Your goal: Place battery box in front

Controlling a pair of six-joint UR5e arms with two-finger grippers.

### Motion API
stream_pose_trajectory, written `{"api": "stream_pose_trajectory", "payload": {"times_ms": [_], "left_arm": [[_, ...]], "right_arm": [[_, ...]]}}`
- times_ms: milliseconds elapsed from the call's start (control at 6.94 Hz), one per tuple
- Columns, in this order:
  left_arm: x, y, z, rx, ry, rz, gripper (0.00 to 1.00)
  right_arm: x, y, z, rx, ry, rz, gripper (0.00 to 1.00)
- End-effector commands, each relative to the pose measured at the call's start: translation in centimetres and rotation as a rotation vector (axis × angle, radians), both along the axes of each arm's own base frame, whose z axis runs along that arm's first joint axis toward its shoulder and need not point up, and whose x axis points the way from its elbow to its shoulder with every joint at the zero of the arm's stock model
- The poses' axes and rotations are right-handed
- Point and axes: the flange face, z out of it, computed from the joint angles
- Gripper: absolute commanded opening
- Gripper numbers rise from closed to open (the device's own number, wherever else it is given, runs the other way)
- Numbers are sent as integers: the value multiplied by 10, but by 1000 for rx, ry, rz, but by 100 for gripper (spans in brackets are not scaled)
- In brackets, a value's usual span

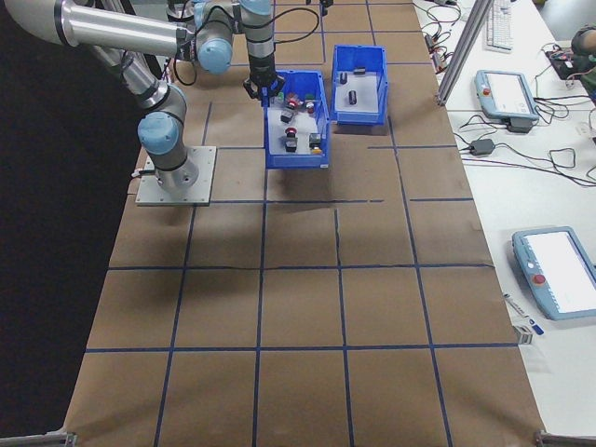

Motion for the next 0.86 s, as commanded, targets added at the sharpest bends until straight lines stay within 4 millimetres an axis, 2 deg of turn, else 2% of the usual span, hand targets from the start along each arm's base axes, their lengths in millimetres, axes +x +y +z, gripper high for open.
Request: {"api": "stream_pose_trajectory", "payload": {"times_ms": [0, 144, 288, 432, 576, 720], "left_arm": [[43, 0, 27, 4, -37, -475, 99], [53, -1, 34, 7, -44, -658, 99], [56, -1, 41, -3, -51, -706, 99], [56, 0, 41, 10, -54, -789, 99], [69, -3, 43, 1, -23, -840, 99], [83, -4, 51, -14, -20, -817, 99]], "right_arm": [[58, 15, -17, -21, 4, -37, 3], [86, 25, -30, -14, 8, -50, 3], [115, 29, -41, -35, -2, -44, 3], [138, 35, -56, -51, 11, -12, 3], [151, 36, -67, -65, 24, 14, 2], [155, 33, -73, -70, 19, 9, 2]]}}
